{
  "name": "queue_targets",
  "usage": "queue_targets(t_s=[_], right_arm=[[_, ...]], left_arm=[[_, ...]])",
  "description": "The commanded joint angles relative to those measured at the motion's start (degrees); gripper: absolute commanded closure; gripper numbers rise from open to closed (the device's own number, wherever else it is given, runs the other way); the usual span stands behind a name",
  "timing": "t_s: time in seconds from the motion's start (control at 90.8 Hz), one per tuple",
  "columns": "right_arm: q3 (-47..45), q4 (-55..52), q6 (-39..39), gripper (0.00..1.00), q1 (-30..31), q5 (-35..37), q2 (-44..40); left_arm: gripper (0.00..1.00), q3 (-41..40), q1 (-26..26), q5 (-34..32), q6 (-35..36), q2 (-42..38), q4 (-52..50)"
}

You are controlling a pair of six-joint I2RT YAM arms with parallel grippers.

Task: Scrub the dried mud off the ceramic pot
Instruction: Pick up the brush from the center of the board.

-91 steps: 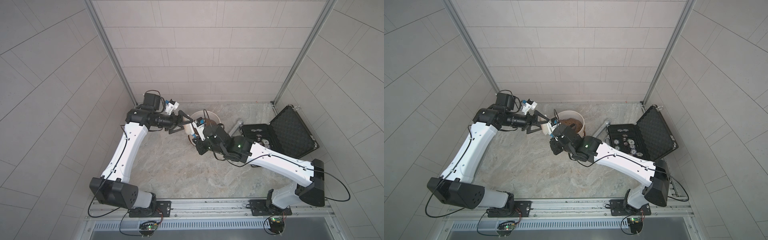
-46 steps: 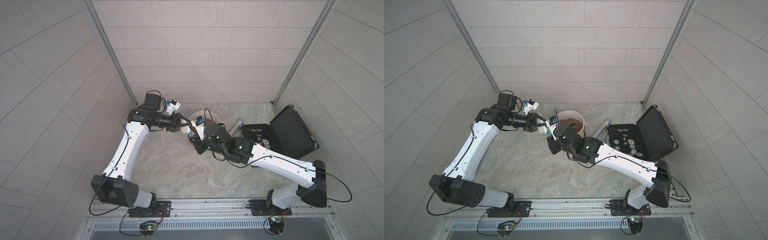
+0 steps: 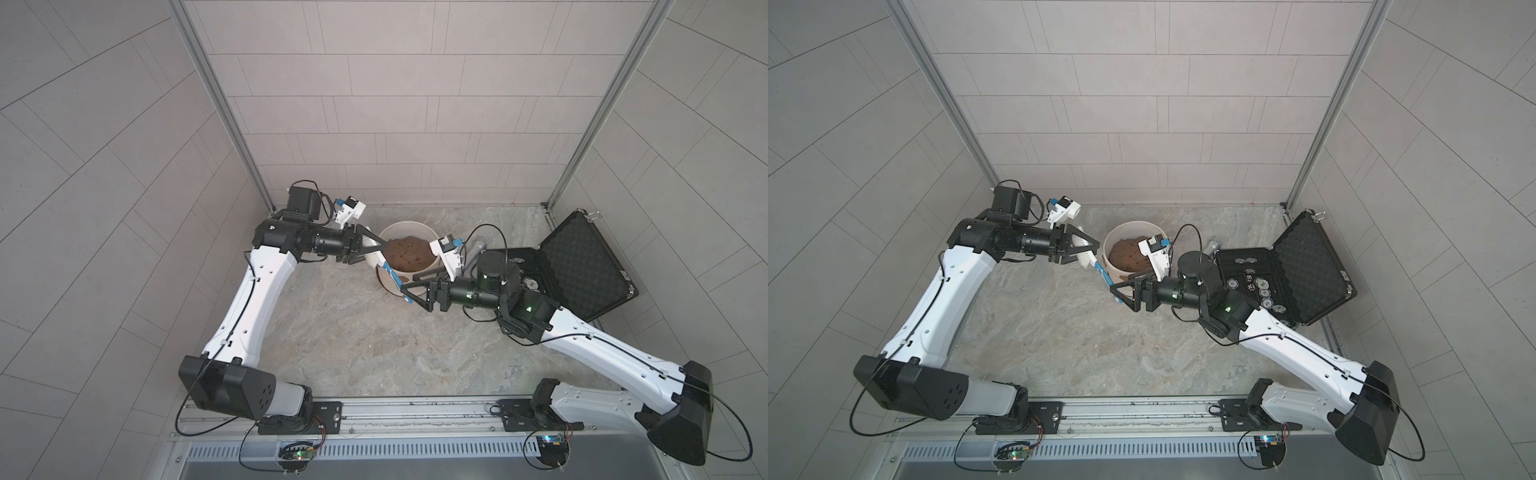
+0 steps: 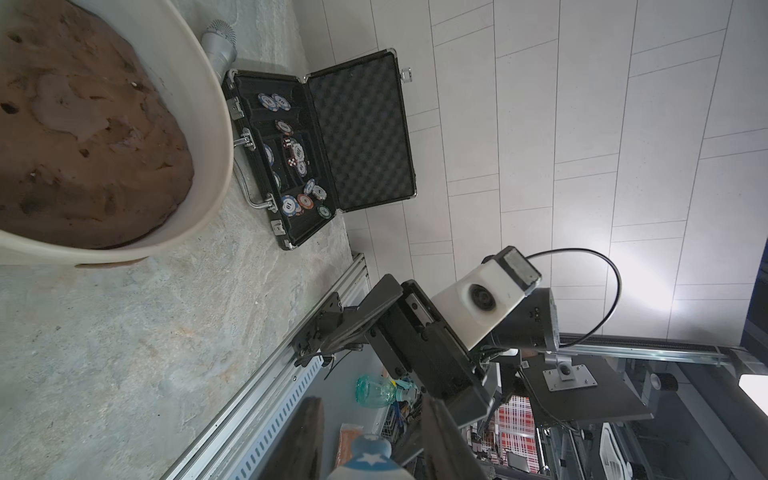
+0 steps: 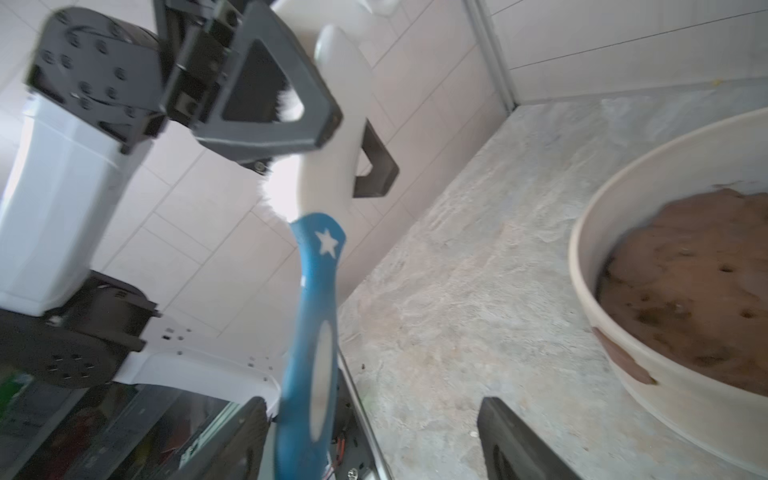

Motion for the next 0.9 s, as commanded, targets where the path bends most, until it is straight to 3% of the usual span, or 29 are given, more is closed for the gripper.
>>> queue_targets(t_s=[0.0, 0.055, 0.22, 0.363, 0.462, 0.517, 0.561, 0.638, 0.793, 0.892], right_arm=[[0.9, 9.6, 5.2, 0.05, 0.2, -7.1, 1.2], [2.7, 5.9, 3.1, 0.0, 0.6, -3.8, 2.0], [10.5, -11.4, -12.7, 0.02, 6.2, 11.0, 6.4], [14.8, -13.5, -12.9, 0.27, 6.8, 10.8, 11.9], [15.7, -14.1, -12.8, 0.35, 6.8, 11.4, 13.1], [15.8, -14.4, -12.9, 0.35, 6.8, 11.1, 13.3], [15.7, -14.4, -12.6, 0.27, 6.8, 10.1, 13.2], [14.6, -13.5, -10.7, 0.17, 5.7, 5.6, 12.4], [6.5, 1.9, -0.4, 0.11, 0.6, -16.4, 8.3], [4.1, 10.3, 6.6, 0.05, -0.7, -28.2, 7.1]], left_arm=[[0.78, -1.0, 0.3, 0.7, -0.3, -1.2, 0.6], [0.78, -1.0, 0.2, -1.9, -0.7, -1.1, 0.3], [0.78, -2.5, 0.2, -6.6, -3.0, -0.4, 0.8], [0.78, -2.9, 0.2, -4.8, -4.5, 0.1, 2.0], [0.78, -3.2, 0.2, -5.6, -3.7, -0.3, 1.6], [0.78, -3.5, 0.2, -5.6, -3.3, -0.7, 1.6], [0.78, -3.7, 0.2, -5.5, -2.7, -0.9, 1.6], [0.78, -3.8, 0.3, -3.7, -0.5, -1.3, 1.6], [0.78, -3.0, 0.3, 9.2, 9.3, -1.2, 1.2], [0.78, -0.8, 0.5, 13.2, 18.5, -0.5, -2.7]])
